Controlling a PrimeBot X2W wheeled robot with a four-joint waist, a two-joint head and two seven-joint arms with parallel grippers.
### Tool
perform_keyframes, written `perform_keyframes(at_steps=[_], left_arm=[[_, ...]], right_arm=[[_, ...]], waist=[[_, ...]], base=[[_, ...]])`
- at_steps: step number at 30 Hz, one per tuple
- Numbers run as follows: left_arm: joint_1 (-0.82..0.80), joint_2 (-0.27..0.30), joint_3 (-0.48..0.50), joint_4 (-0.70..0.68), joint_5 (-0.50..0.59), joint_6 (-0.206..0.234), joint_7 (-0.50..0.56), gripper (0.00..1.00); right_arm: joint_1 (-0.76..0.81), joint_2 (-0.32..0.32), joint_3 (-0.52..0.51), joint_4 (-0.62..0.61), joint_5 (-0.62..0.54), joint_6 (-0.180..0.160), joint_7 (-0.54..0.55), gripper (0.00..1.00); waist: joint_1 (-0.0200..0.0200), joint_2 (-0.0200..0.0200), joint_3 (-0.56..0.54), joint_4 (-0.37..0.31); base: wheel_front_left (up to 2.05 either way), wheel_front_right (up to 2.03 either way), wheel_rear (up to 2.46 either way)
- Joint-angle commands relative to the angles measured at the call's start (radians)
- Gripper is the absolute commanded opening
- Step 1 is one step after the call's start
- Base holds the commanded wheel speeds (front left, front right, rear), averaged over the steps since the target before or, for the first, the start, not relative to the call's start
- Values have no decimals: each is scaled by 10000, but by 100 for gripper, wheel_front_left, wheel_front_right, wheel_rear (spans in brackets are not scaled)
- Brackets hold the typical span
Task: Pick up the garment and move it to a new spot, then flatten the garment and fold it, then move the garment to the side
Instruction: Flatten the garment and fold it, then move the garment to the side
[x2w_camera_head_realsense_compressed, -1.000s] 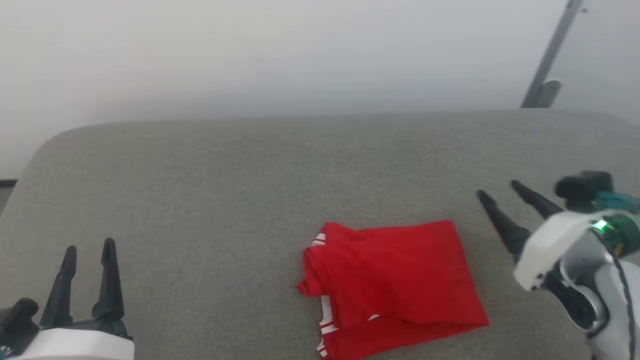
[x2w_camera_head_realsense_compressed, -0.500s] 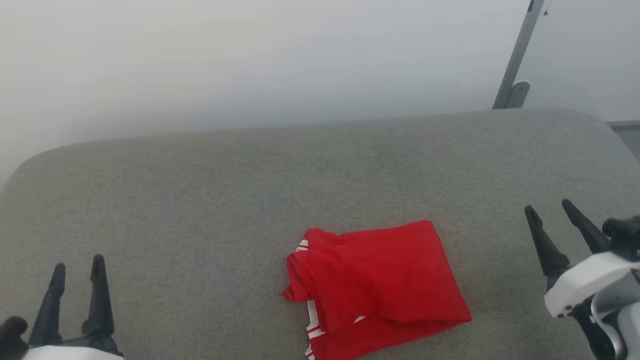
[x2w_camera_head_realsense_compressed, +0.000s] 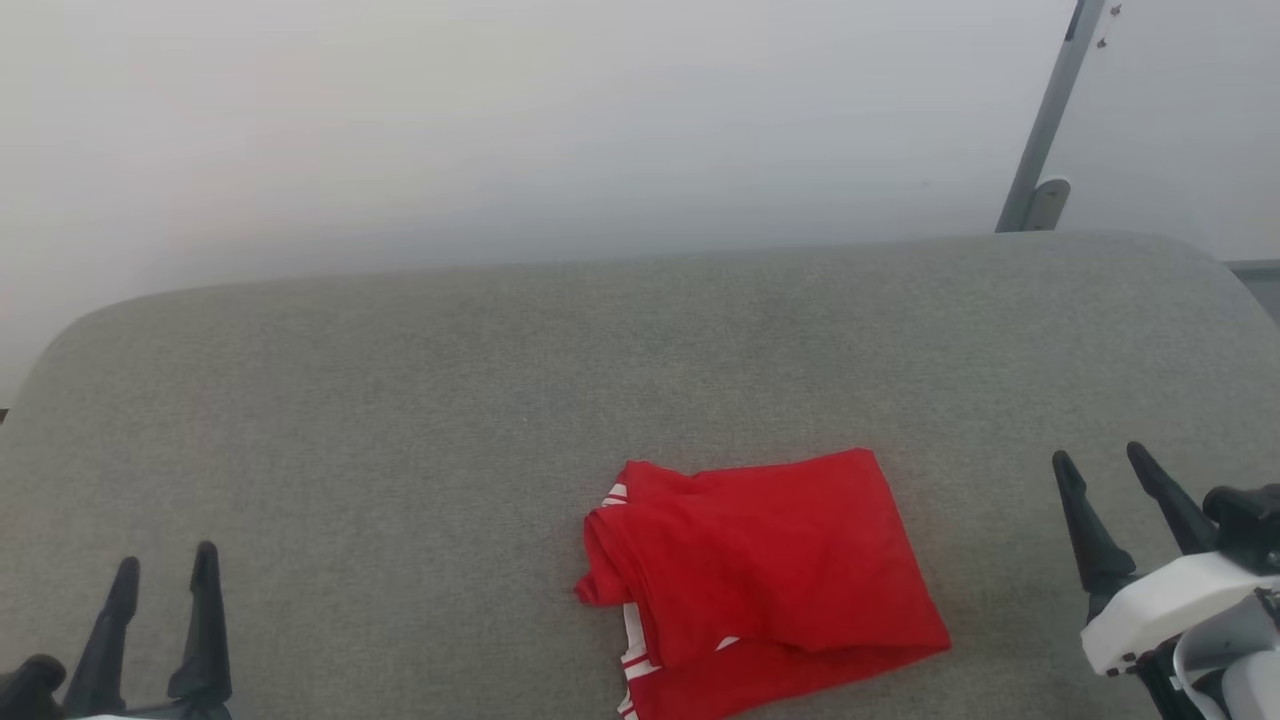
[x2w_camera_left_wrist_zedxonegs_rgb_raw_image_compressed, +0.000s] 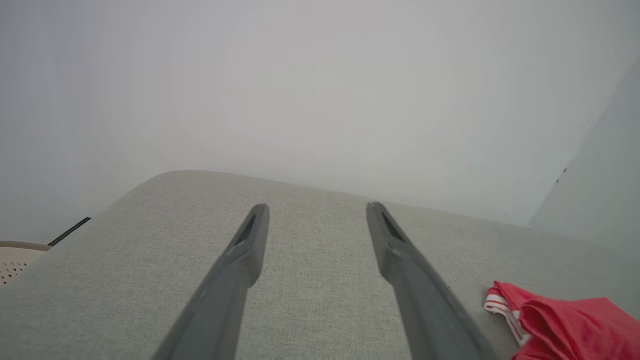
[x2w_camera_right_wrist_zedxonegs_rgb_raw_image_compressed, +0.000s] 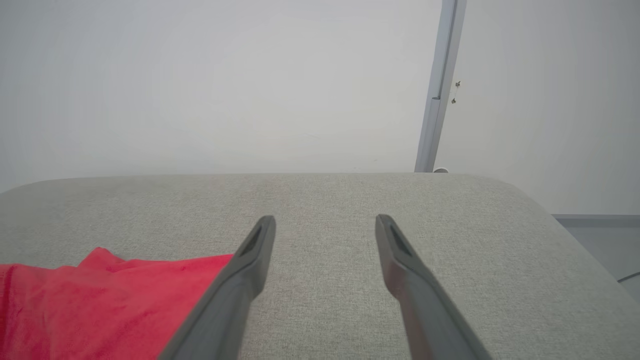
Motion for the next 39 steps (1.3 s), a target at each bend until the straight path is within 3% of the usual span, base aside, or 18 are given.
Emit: perform_keyframes(at_steps=[1, 24, 30, 39], left_arm=[[93, 47, -34, 11, -31, -26, -38, 100], [-5, 502, -591, 117, -245, -27, -39, 100], [-112, 522, -794, 63, -290, -27, -39, 100], [-270, 514, -1228, 36, -338, -27, -39, 100]], right_arm=[[113, 40, -13, -13, -73, -6, -81, 100], [426, 243, 39, -58, -95, -6, 193, 100], [392, 215, 498, 83, 292, -6, 927, 100], [-380, -33, 1268, 939, 720, -6, 3031, 100]], waist=[[0, -1, -13, 28], [0, -1, -59, 609], [0, -1, 27, 952], [0, -1, 441, 1607]], base=[[0, 0, 0], [0, 0, 0], [0, 0, 0], [0, 0, 0]])
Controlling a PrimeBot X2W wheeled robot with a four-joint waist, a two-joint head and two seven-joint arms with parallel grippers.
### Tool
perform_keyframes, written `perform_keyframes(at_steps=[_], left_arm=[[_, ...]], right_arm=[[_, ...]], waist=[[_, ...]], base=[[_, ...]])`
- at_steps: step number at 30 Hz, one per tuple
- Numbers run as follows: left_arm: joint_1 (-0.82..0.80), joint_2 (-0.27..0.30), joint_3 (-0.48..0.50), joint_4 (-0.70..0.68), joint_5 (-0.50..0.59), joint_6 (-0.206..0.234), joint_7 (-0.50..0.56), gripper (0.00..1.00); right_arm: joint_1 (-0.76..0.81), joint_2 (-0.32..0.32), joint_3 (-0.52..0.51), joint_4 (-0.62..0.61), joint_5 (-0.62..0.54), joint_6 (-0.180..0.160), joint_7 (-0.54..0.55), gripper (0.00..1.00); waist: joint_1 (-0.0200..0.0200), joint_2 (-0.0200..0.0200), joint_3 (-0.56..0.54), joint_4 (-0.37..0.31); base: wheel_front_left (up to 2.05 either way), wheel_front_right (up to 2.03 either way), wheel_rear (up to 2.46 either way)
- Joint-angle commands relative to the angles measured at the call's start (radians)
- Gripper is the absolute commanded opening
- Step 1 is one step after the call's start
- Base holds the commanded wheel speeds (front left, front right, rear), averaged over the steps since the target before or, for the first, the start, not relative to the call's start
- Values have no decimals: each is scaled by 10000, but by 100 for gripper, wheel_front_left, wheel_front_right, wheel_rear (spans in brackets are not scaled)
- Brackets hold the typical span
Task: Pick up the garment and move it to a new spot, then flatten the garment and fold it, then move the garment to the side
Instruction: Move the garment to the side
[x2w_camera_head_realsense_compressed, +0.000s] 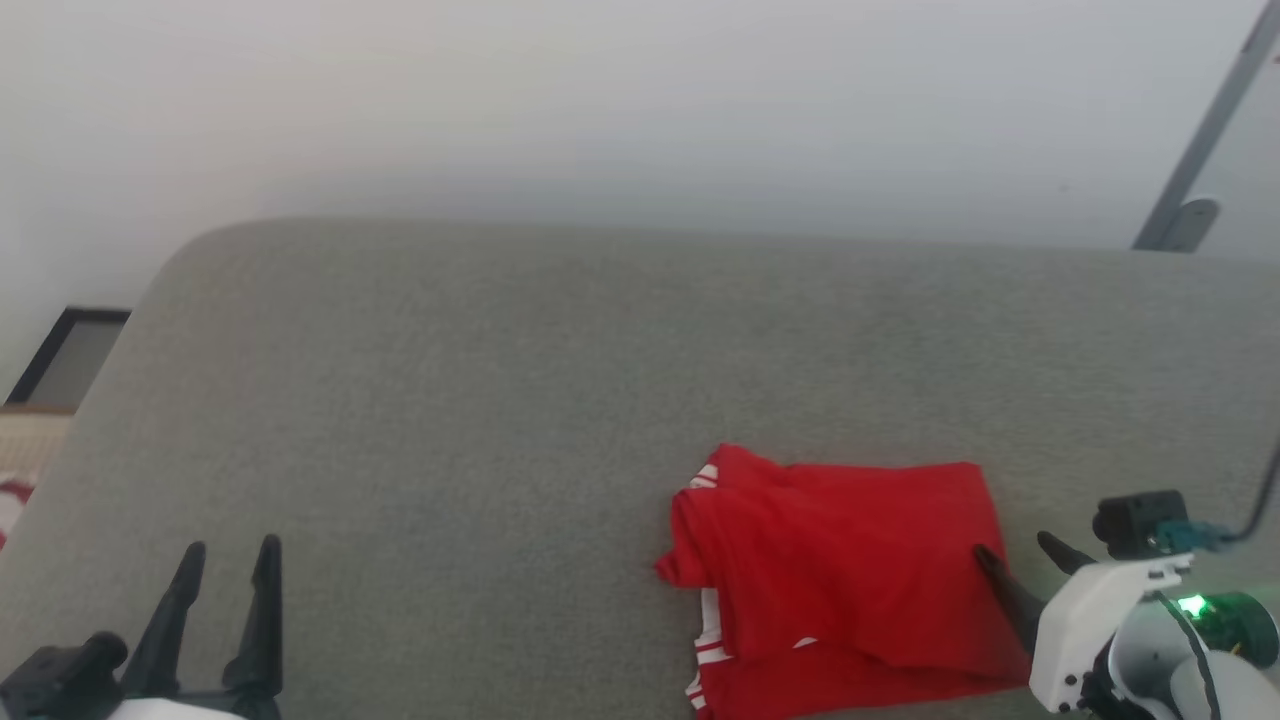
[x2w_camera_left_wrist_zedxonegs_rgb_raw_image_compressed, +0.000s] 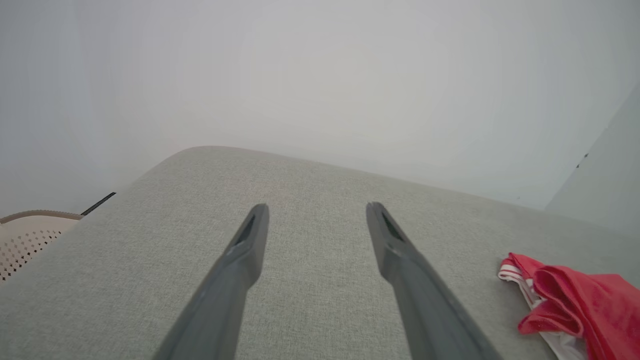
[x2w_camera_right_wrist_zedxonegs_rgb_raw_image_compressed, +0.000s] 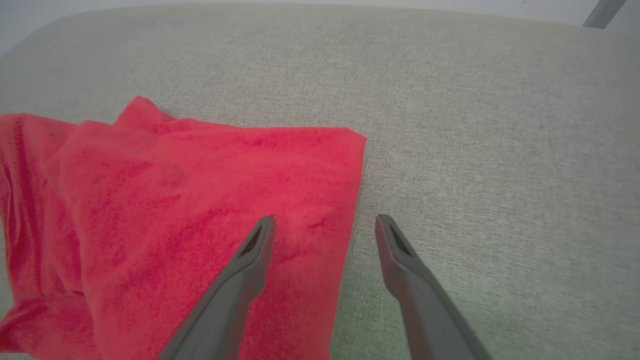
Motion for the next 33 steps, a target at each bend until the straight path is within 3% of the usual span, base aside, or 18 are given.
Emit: perform_keyframes(at_steps=[1, 14, 15, 16, 17, 33], left_arm=[[-169, 3, -60, -24, -13, -27, -39, 100], [-860, -107, -564, 153, -217, -27, -39, 100], [-898, -113, -590, 165, -235, -27, -39, 100], [-928, -118, -616, 176, -238, -27, -39, 100], [-946, -121, -633, 190, -246, -27, -39, 100], [-1630, 57, -868, 89, -219, -27, -39, 100]], right_arm=[[-200, -53, 91, 144, 65, -6, 303, 100], [-1462, -257, 709, 1478, 1372, -3, 4079, 100], [-1504, -248, 792, 1527, 1495, -3, 4400, 86], [-1543, -292, 928, 1509, 1529, 0, 4650, 36], [-1583, -347, 989, 1484, 1595, 0, 4824, 0], [-2555, -1216, 298, 369, 1093, -12, 5007, 0]], waist=[[0, 0, 225, 191], [0, 0, 993, 798], [0, 0, 1018, 819], [0, 0, 1044, 840], [0, 0, 1065, 857], [0, 0, 1365, 388]], base=[[0, 0, 0], [0, 0, 0], [0, 0, 0], [0, 0, 0], [0, 0, 0], [0, 0, 0]])
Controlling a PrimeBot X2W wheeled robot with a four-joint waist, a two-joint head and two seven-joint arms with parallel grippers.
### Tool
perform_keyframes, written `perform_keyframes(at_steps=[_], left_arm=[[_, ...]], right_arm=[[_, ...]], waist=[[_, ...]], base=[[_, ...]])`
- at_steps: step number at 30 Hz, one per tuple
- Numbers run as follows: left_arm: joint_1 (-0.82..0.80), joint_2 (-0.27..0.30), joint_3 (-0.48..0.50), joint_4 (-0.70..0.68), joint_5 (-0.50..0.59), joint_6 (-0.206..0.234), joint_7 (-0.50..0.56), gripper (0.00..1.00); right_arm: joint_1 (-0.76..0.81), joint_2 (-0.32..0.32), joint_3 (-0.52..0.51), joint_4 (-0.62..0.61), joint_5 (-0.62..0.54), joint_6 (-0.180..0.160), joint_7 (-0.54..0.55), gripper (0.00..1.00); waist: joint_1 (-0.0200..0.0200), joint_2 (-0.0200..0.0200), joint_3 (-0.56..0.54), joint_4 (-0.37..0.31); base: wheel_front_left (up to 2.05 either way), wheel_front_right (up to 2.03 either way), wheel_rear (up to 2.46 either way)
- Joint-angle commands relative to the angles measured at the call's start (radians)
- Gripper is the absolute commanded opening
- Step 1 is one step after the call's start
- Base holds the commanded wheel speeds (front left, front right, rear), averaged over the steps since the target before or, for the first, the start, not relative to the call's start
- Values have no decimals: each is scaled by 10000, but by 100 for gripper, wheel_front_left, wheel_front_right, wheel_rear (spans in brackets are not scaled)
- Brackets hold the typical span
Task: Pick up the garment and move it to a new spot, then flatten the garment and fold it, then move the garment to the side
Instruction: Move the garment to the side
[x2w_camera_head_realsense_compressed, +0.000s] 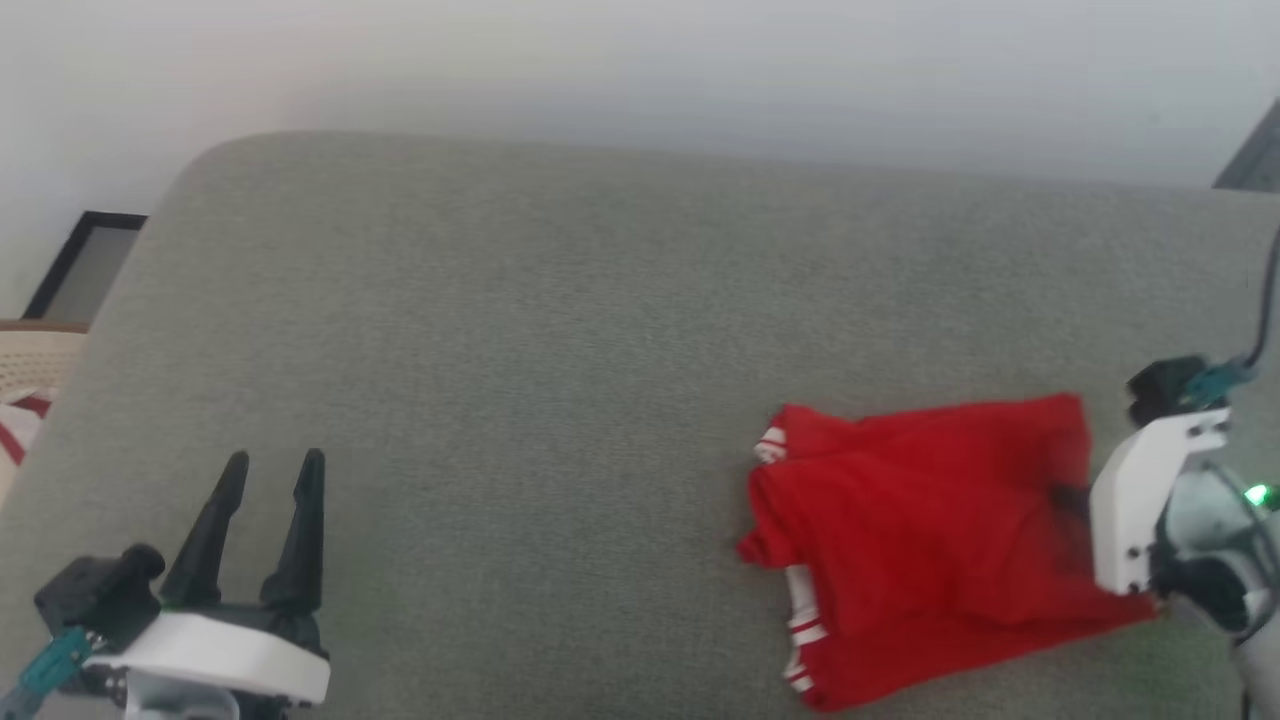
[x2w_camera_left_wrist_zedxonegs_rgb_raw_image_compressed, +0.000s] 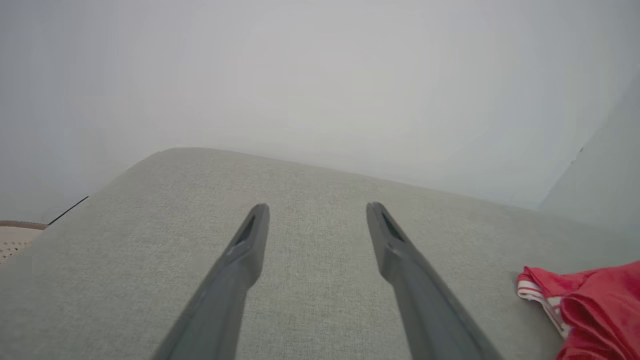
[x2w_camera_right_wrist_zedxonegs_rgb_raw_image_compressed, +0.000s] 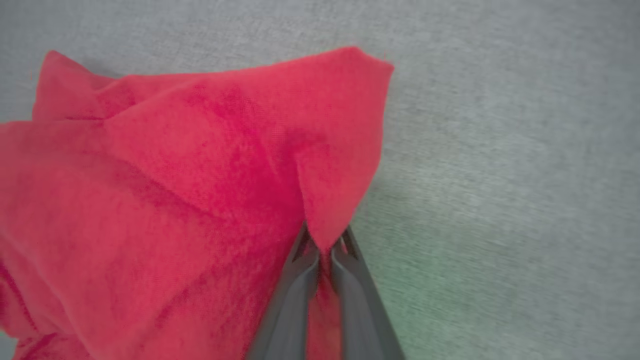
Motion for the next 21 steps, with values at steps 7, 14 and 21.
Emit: perform_keyframes(at_steps=[7, 14, 21], left_arm=[[-847, 160, -506, -82, 28, -27, -38, 100], [-1772, 214, -1092, -87, -26, -27, -39, 100], [-2847, 288, -1784, -52, -92, -27, -39, 100]], right_arm=[[-617, -594, -448, -314, -570, -20, 66, 0], [-1401, -1298, -875, -276, -1201, -20, -108, 0], [-2503, -1951, -1243, 261, -2134, -20, -1014, 0]], waist=[[0, 0, 425, -563], [0, 0, 967, -1270], [0, 0, 1755, -2029]], base=[[0, 0, 0], [0, 0, 0], [0, 0, 0]])
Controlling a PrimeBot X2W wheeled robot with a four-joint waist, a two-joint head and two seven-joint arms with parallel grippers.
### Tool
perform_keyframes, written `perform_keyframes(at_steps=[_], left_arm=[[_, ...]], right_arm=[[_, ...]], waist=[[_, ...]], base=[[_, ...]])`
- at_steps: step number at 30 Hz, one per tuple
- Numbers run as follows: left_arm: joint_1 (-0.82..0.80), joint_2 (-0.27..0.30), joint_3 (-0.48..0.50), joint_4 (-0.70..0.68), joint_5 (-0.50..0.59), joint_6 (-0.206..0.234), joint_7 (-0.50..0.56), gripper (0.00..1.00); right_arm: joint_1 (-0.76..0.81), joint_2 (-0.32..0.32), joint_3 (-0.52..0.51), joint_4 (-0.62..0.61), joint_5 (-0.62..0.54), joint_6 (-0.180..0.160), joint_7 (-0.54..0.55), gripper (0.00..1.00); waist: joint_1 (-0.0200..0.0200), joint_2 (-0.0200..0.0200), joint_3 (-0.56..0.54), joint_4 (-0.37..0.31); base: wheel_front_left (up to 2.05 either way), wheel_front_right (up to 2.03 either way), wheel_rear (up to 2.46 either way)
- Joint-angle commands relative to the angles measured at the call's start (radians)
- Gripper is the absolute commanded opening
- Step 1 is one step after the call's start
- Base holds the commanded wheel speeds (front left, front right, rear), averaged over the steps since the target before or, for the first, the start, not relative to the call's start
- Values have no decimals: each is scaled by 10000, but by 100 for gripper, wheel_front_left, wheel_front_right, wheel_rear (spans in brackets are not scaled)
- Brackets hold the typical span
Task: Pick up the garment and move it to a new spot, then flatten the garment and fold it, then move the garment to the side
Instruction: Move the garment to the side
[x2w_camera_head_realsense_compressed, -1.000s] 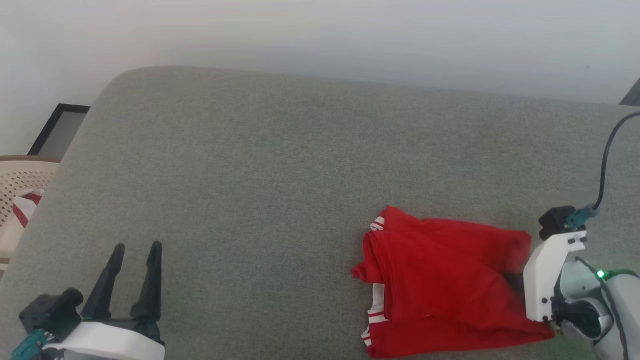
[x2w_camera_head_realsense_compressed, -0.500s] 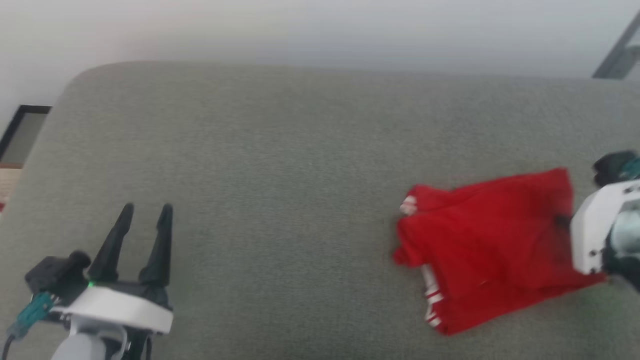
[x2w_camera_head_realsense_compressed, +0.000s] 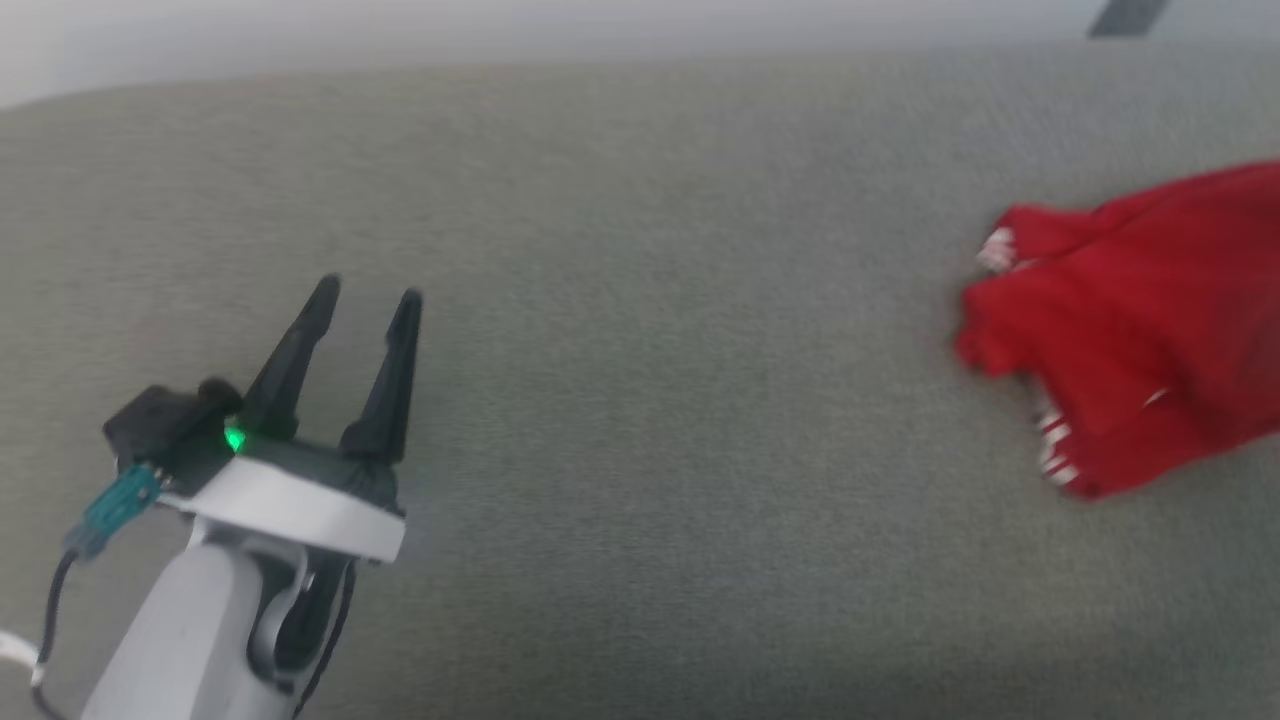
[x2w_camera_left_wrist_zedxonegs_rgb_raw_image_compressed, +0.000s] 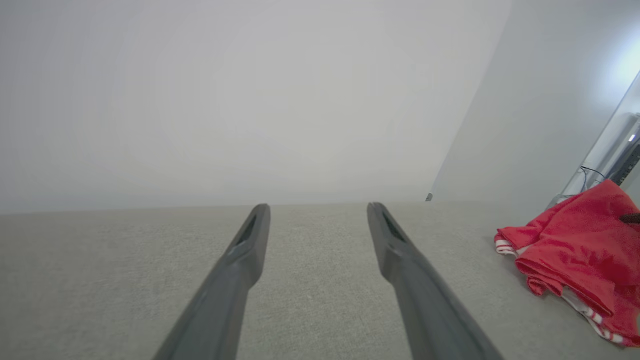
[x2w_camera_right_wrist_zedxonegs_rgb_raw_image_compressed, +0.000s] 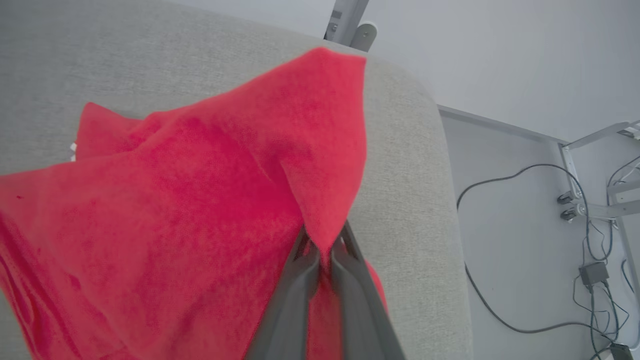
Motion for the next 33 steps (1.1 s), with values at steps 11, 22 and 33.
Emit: perform_keyframes(at_steps=[11, 22, 33], left_arm=[[-1862, 198, -1195, 41, -242, -27, -38, 100], [-3197, 162, -2045, 118, -361, -27, -39, 100], [-3779, 243, -2409, 223, -567, -28, -38, 100]], right_arm=[[-1696, -524, -643, 1720, -2067, -21, -1801, 0], [-2861, -317, -1657, 3615, -4677, -21, -3559, 0], [-3557, 672, -3262, 4830, -6439, -20, -3876, 25]], waist=[[0, 0, 1564, -980], [0, 0, 2650, -972], [0, 0, 3070, -698]], base=[[0, 0, 0], [0, 0, 0], [0, 0, 0]])
